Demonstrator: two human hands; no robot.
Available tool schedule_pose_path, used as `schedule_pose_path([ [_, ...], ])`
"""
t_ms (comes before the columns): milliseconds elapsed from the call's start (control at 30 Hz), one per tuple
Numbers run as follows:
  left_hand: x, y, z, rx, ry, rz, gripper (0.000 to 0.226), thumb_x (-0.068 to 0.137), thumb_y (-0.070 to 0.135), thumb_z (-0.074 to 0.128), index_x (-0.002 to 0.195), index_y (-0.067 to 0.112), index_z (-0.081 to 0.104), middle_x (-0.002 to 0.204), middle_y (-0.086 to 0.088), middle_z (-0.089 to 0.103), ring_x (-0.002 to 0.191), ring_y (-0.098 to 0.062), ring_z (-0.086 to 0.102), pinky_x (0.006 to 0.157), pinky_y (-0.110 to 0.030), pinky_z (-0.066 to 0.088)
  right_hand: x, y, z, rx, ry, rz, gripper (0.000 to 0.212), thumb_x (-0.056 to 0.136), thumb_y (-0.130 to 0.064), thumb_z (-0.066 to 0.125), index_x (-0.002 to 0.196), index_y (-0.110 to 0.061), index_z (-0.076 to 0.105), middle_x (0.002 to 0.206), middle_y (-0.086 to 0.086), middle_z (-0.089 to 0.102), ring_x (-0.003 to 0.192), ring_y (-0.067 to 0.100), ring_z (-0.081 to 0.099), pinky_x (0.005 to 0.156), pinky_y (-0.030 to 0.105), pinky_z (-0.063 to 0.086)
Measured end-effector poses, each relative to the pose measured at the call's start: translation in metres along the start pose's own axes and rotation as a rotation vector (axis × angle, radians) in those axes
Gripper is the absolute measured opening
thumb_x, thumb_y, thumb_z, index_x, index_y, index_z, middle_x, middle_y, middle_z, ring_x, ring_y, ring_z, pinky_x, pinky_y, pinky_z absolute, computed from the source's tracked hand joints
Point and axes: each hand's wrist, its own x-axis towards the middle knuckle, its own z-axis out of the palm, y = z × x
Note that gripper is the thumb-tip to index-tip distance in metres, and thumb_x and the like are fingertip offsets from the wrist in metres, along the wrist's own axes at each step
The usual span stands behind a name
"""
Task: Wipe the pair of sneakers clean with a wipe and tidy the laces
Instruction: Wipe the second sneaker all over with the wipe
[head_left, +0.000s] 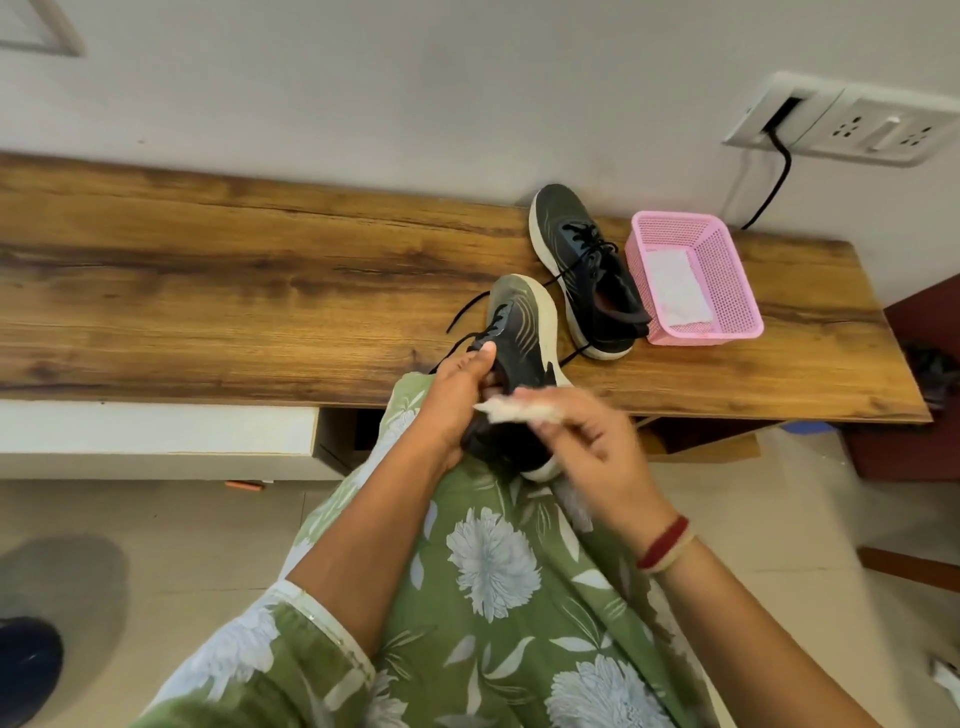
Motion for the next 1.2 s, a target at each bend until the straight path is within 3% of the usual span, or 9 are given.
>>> schedule_pose_path([
  [167, 0.001, -0.002, 0.0, 0.001, -0.009, -0.003, 0.031, 0.099, 0.025, 0.045, 0.077, 0.008, 0.059, 0.066, -0.005, 0.066, 0.06, -0.018, 0.061, 0.058, -0.024, 0.052, -0.013, 0.002, 0.008, -0.402, -0.072, -0.11, 0.036, 0.086, -0.01, 0.046, 0.118, -0.016, 0.062, 0.121, -0.004, 0.059, 0.121, 0.001, 0.042, 0.11, 0.025, 0.029],
  [267, 0.003, -0.004, -0.002, 0.023, -0.003, 0.017, 0.035, 0.098, 0.027, 0.047, 0.067, 0.011, 0.047, 0.058, -0.005, 0.05, 0.053, -0.016, 0.047, 0.05, -0.021, 0.041, -0.024, -0.004, 0.004, -0.186, -0.164, -0.084, 0.034, 0.085, -0.022, 0.046, 0.112, -0.02, 0.066, 0.118, -0.01, 0.063, 0.119, -0.001, 0.048, 0.11, 0.022, 0.028],
  [367, 0.002, -0.004, -0.004, 0.021, -0.027, 0.016, 0.031, 0.097, 0.03, 0.049, 0.076, 0.009, 0.057, 0.071, -0.013, 0.054, 0.061, -0.021, 0.052, 0.057, -0.027, 0.047, 0.007, -0.018, -0.02, 0.184, 0.078, 0.096, 0.024, 0.089, -0.012, 0.054, 0.1, -0.031, 0.064, 0.104, -0.011, 0.065, 0.095, 0.008, 0.059, 0.081, 0.017, 0.047],
  [433, 0.001, -0.003, -0.004, 0.024, -0.041, 0.013, 0.03, 0.097, 0.03, 0.048, 0.08, 0.009, 0.059, 0.074, -0.014, 0.051, 0.063, -0.02, 0.052, 0.058, -0.023, 0.051, 0.04, -0.012, -0.033, -0.029, 0.249, 0.069, 0.027, 0.091, -0.005, 0.053, 0.104, -0.027, 0.064, 0.103, -0.008, 0.064, 0.086, 0.013, 0.059, 0.076, 0.024, 0.05],
  [633, 0.0, -0.003, -0.005, 0.012, -0.028, 0.048, 0.034, 0.098, 0.026, 0.048, 0.068, 0.012, 0.056, 0.064, -0.006, 0.054, 0.058, -0.017, 0.05, 0.057, -0.025, 0.044, 0.053, 0.015, -0.009, -0.441, -0.137, 0.047, 0.029, 0.09, -0.004, 0.052, 0.115, -0.01, 0.065, 0.113, 0.004, 0.063, 0.104, 0.015, 0.056, 0.094, 0.017, 0.036],
  [800, -0.001, -0.007, -0.002, 0.024, -0.029, 0.042, 0.036, 0.098, 0.028, 0.048, 0.066, 0.014, 0.057, 0.06, -0.006, 0.05, 0.055, -0.018, 0.046, 0.056, -0.027, 0.039, 0.025, 0.007, -0.013, -0.428, -0.129, 0.004, 0.027, 0.088, -0.004, 0.055, 0.111, -0.01, 0.068, 0.11, 0.002, 0.066, 0.105, 0.015, 0.058, 0.097, 0.032, 0.044],
  [933, -0.001, -0.006, -0.003, 0.033, -0.026, 0.05, 0.037, 0.098, 0.028, 0.047, 0.064, 0.014, 0.053, 0.057, -0.003, 0.053, 0.051, -0.015, 0.049, 0.056, -0.028, 0.041, 0.013, -0.007, -0.029, -0.188, -0.314, 0.064, 0.022, 0.089, -0.007, 0.056, 0.103, -0.016, 0.071, 0.097, -0.013, 0.065, 0.099, -0.007, 0.055, 0.09, 0.014, 0.041],
  [1033, -0.001, -0.005, -0.004, 0.048, -0.022, 0.05, 0.036, 0.098, 0.029, 0.047, 0.065, 0.016, 0.052, 0.06, -0.004, 0.048, 0.054, -0.016, 0.045, 0.058, -0.029, 0.038, 0.033, -0.003, -0.03, 0.127, -0.035, 0.262, 0.021, 0.091, -0.008, 0.054, 0.101, -0.02, 0.068, 0.094, -0.004, 0.069, 0.091, 0.011, 0.063, 0.083, 0.027, 0.05],
  [1200, -0.004, -0.004, -0.001, 0.015, -0.01, 0.057, 0.043, 0.099, 0.027, 0.047, 0.057, 0.02, 0.054, 0.052, 0.002, 0.048, 0.047, -0.011, 0.044, 0.049, -0.023, 0.039, 0.046, 0.012, -0.003, -0.311, -0.027, 0.14, 0.026, 0.092, -0.008, 0.05, 0.114, -0.012, 0.065, 0.112, 0.0, 0.062, 0.107, 0.015, 0.056, 0.091, 0.015, 0.036],
])
